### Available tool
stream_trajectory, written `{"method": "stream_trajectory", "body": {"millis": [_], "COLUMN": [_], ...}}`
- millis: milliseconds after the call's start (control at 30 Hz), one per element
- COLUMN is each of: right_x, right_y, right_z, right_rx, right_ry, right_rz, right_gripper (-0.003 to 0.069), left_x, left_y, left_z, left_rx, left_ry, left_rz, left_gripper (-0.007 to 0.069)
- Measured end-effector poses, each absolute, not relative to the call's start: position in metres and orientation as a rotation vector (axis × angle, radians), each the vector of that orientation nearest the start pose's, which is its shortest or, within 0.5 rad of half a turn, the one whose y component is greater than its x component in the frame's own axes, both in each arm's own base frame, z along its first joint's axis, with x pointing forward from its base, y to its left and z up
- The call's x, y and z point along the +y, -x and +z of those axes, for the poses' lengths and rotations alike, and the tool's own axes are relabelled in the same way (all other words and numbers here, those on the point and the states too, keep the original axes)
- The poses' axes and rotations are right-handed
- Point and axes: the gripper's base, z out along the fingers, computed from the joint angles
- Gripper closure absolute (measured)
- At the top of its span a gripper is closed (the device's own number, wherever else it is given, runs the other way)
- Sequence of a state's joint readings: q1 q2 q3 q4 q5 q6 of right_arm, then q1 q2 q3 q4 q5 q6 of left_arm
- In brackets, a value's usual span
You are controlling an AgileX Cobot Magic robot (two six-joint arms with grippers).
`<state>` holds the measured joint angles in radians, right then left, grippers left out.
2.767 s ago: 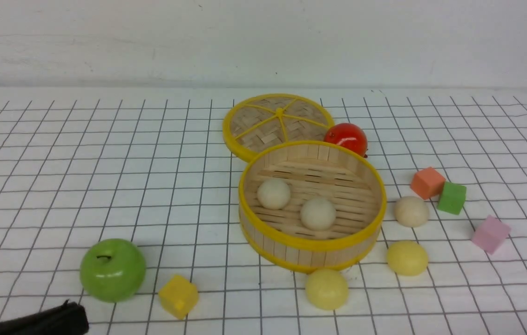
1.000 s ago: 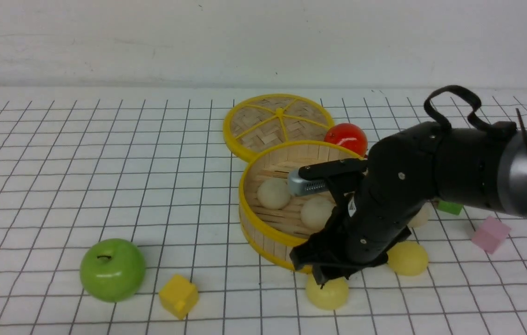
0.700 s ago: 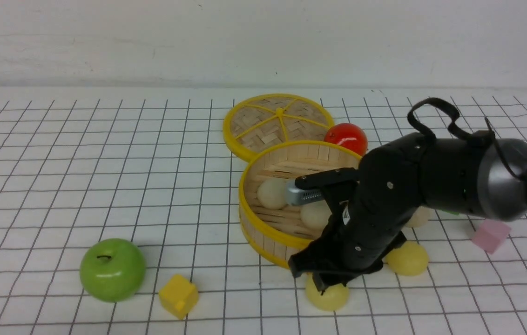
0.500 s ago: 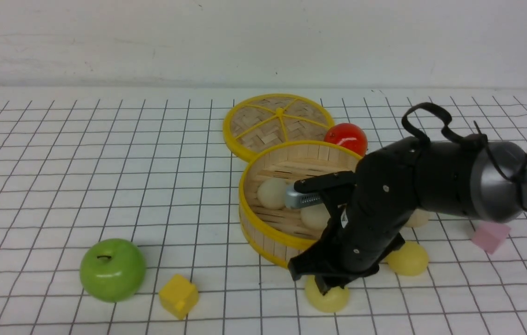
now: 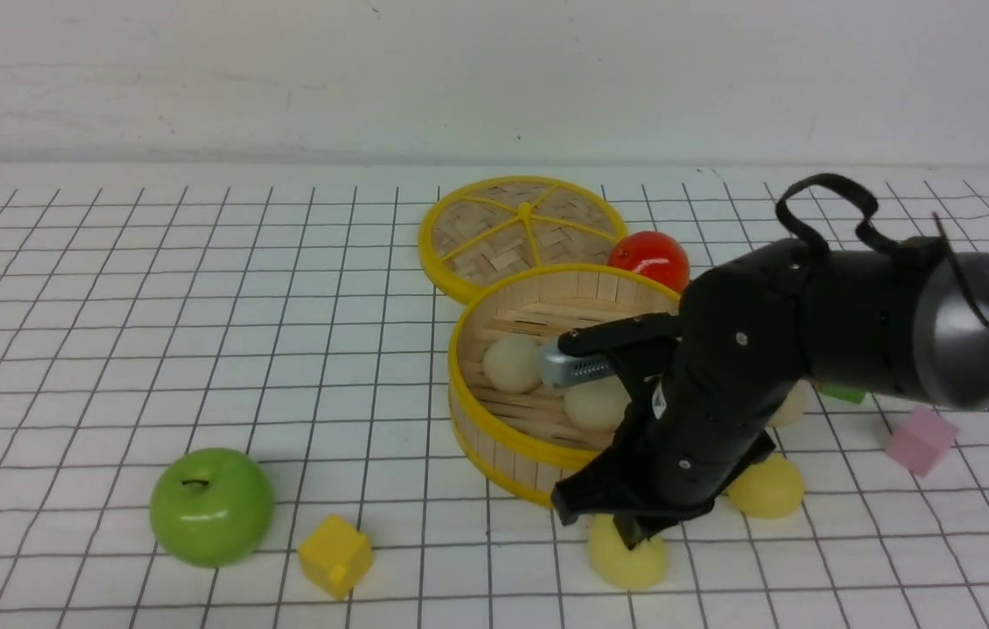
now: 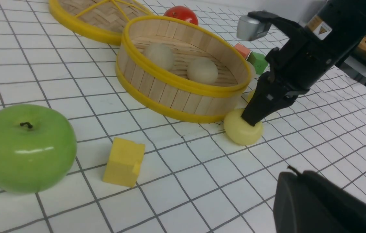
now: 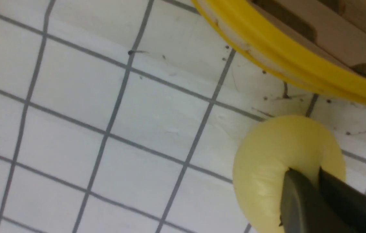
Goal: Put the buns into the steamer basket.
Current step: Use the right arm to put the steamed stuffed bun into the steamer
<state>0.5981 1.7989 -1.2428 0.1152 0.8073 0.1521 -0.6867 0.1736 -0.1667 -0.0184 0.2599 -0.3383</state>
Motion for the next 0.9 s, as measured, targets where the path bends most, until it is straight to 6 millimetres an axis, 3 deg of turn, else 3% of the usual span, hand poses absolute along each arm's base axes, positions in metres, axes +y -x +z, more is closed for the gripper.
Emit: {"method": "stream_trajectory", "body": {"millis": [67, 100, 133, 233, 367, 500, 667, 833, 900], "right_x": [0.207, 0.204, 0.204, 0.196, 0.179, 0.166, 0.158, 0.159, 0.159], "right_y": [-0.290, -0.286, -0.285, -0.281, -0.304, -0.339, -0.376, -0.388, -0.389], "right_z": [0.221, 0.237, 0.237, 0.271, 0.289, 0.279, 0.241, 0.219, 0.216], "right_rx": [2.820, 2.781, 2.782, 2.681, 2.586, 2.550, 2.597, 2.640, 2.646], "right_ry": [0.557, 0.554, 0.554, 0.530, 0.442, 0.349, 0.301, 0.257, 0.252], "right_rz": [0.294, 0.319, 0.319, 0.357, 0.336, 0.300, 0.257, 0.250, 0.249], "right_gripper": [0.0656, 0.0656, 0.0656, 0.0656, 0.0656, 0.0655, 0.0638, 0.0589, 0.0520], "left_x": [-0.042, -0.042, -0.042, -0.042, -0.042, -0.042, -0.042, -0.042, -0.042], "left_y": [-0.051, -0.051, -0.051, -0.051, -0.051, -0.051, -0.051, -0.051, -0.051], "left_z": [0.235, 0.235, 0.235, 0.235, 0.235, 0.235, 0.235, 0.235, 0.235], "left_rx": [1.788, 1.788, 1.788, 1.788, 1.788, 1.788, 1.788, 1.788, 1.788], "left_ry": [-0.302, -0.302, -0.302, -0.302, -0.302, -0.302, -0.302, -0.302, -0.302], "left_rz": [-0.758, -0.758, -0.758, -0.758, -0.758, -0.758, -0.758, -0.758, -0.758], "left_gripper": [0.0617, 0.0614, 0.0614, 0.0608, 0.0604, 0.0600, 0.0594, 0.0587, 0.0586]}}
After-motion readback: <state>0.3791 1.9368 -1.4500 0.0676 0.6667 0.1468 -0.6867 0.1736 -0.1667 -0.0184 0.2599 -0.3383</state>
